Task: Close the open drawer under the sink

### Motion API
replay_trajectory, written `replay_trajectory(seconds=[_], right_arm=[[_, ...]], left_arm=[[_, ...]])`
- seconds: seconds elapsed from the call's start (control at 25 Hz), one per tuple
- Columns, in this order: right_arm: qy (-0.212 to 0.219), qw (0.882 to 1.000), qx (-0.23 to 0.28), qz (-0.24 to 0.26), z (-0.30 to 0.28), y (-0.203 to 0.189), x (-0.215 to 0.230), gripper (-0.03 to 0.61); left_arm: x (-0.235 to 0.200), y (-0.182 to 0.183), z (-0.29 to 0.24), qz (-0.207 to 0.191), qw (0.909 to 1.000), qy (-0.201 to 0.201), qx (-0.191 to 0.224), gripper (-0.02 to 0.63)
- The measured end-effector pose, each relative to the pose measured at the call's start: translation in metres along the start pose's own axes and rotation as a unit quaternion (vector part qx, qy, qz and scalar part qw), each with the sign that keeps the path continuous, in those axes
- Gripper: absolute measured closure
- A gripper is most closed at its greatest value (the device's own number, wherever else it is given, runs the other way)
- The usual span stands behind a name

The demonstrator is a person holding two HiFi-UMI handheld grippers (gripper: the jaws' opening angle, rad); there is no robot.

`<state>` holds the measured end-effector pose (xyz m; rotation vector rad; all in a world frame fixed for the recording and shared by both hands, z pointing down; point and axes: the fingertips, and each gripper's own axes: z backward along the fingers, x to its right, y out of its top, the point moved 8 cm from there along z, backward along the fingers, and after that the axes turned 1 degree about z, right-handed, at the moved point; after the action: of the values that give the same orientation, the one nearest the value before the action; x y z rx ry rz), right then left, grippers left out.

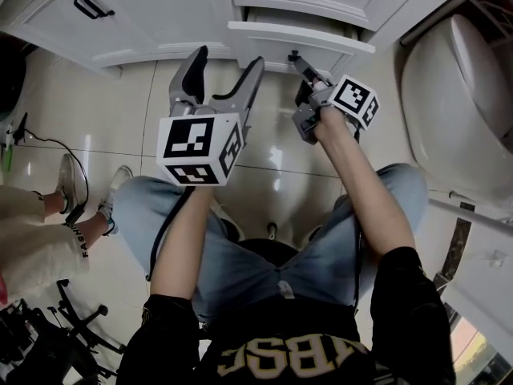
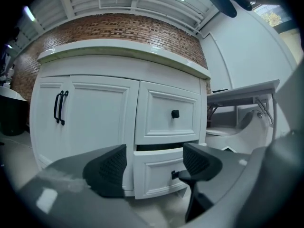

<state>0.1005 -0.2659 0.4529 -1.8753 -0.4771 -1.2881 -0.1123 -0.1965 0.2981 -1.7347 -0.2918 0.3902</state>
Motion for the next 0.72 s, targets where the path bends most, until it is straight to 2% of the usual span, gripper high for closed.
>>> replay_trajectory(seconds=[0.08,0.24,0.48,0.6,0.72], right_arm=[[0.002,1.0,0.013,0.005,-0.01,0.008,0.002,0.573],[0.007,0.999,0.041,0.011,-0.03,0.023,0.006,0.572],[-0.027,0.999,0.017,0.011,-0.035,0.03,0.002,0.572],[-0.024,0.999,0.017,0.04,-0.034,0.031,0.001,0.572],[-0.008,1.0,0.016,0.014,-0.037,0.032,0.004,0.572]], left_arm=[[-0.009,-0.002,-0.003,0.003,1.0,0.007,-0.005,0.239],[-0.021,-0.004,-0.006,0.005,0.9999,0.011,-0.01,0.239],[-0.036,-0.009,-0.01,0.008,0.9996,0.02,-0.018,0.239],[-0.036,-0.007,-0.011,0.012,0.9996,0.02,-0.017,0.239],[-0.032,-0.004,-0.012,0.006,0.9998,0.012,-0.013,0.239]])
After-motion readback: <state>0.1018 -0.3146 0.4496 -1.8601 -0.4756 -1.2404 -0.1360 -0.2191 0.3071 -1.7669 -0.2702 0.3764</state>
